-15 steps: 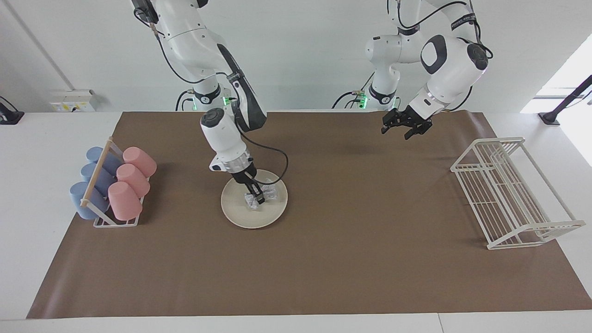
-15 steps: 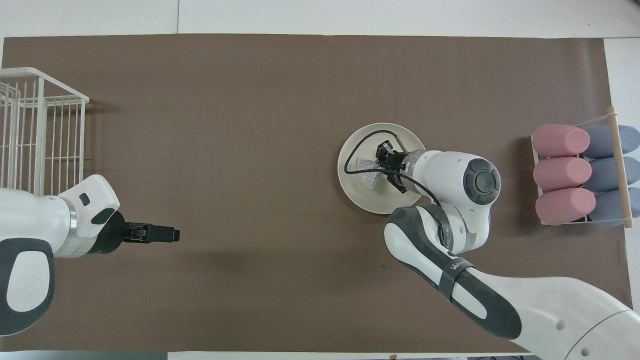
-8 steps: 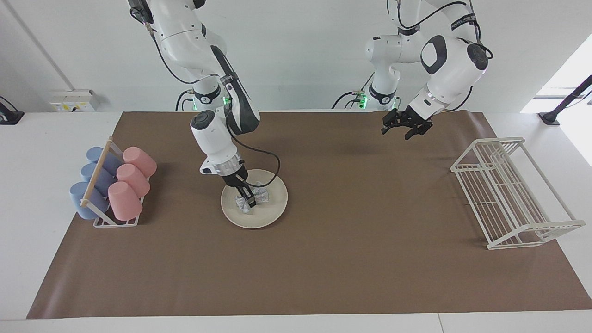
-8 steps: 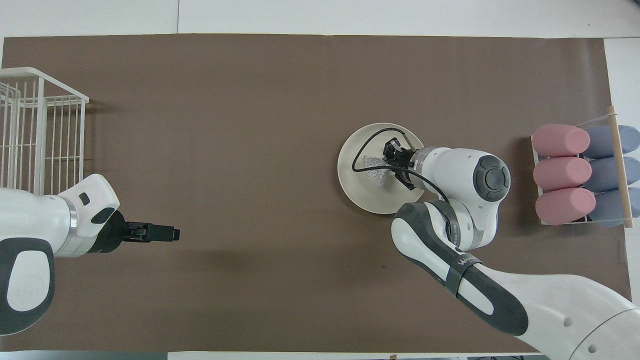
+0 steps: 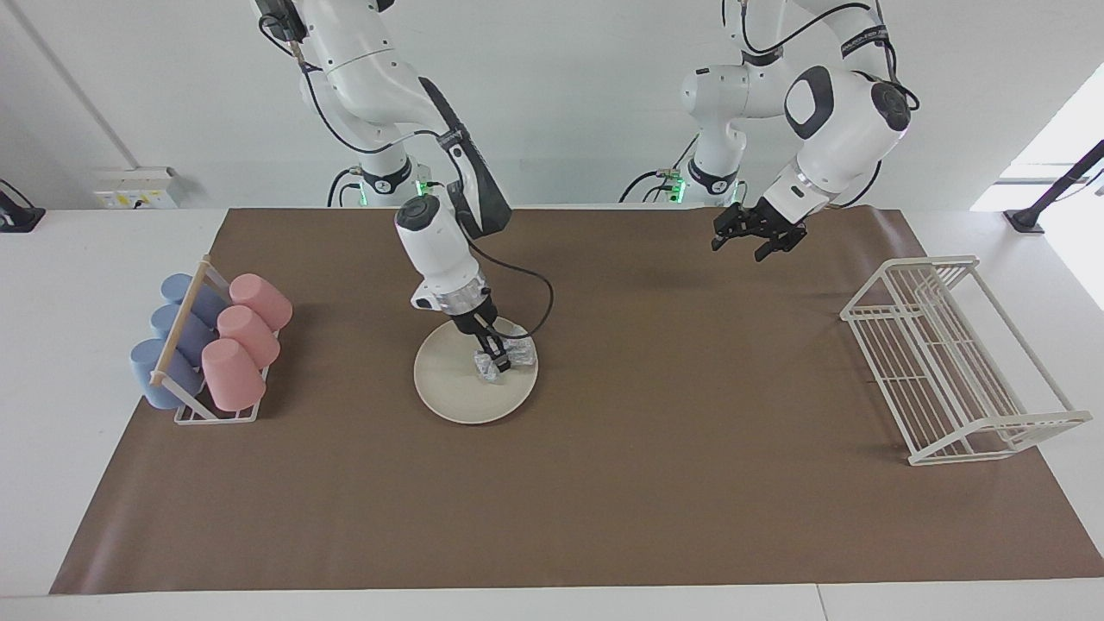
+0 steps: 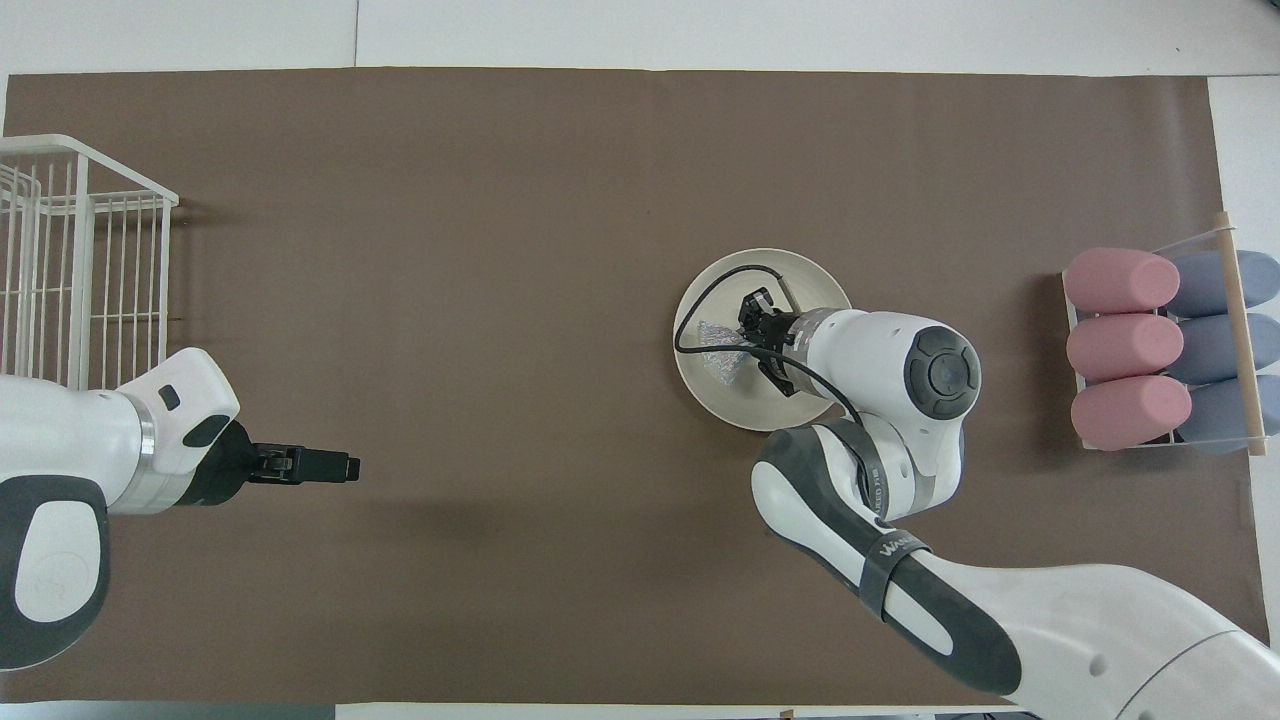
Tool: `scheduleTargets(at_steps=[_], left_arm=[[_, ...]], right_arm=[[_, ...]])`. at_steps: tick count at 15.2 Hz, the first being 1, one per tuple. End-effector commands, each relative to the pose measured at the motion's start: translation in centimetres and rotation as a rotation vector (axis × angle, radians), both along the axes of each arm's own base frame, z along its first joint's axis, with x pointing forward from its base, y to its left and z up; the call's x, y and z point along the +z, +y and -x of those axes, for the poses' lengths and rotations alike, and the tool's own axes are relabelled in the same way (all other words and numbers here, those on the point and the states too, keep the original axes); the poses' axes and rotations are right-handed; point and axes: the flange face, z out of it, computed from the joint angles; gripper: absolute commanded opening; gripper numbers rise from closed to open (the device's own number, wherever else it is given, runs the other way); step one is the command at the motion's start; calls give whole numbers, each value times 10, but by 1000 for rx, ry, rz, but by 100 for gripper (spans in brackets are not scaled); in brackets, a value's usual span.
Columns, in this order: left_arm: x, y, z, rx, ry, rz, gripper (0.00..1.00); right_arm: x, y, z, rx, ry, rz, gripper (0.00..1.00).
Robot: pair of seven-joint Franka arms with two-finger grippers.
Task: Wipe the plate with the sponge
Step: 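Rub the sponge around the cream plate surface with the right gripper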
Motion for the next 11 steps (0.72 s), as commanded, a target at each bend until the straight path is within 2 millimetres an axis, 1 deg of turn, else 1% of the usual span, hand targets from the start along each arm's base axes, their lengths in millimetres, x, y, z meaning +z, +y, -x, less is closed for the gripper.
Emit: scheduleTargets(at_steps=[1,3,4,5,7,9,10,11], left_arm=[[1,2,-5,9,-8,-22,100],[1,2,-5,9,-8,-22,100],[1,3,-5,10,-8,-21,100],[1,4,-5,12,-10,-21,100],[2,6,-7,32,-16,-23,100],[2,6,-8,57,-17,-25,100],[2,4,-8,59,-15,-27,100],[2,2,-7,58,-12,-25,100]], right_arm=[[-27,15,16,-18,56,-4,0],[-22,17,11,-33,53,-12,0],[-14,19,7,-62,55,-23,0],[0,23,3,-88,60,-33,0],[40,29,-4,-90,96,-25,0],[85,34,-9,-89,137,-11,0],[109,36,-8,-97,148,-8,0],[127,39,-5,-106,164,-1,0]])
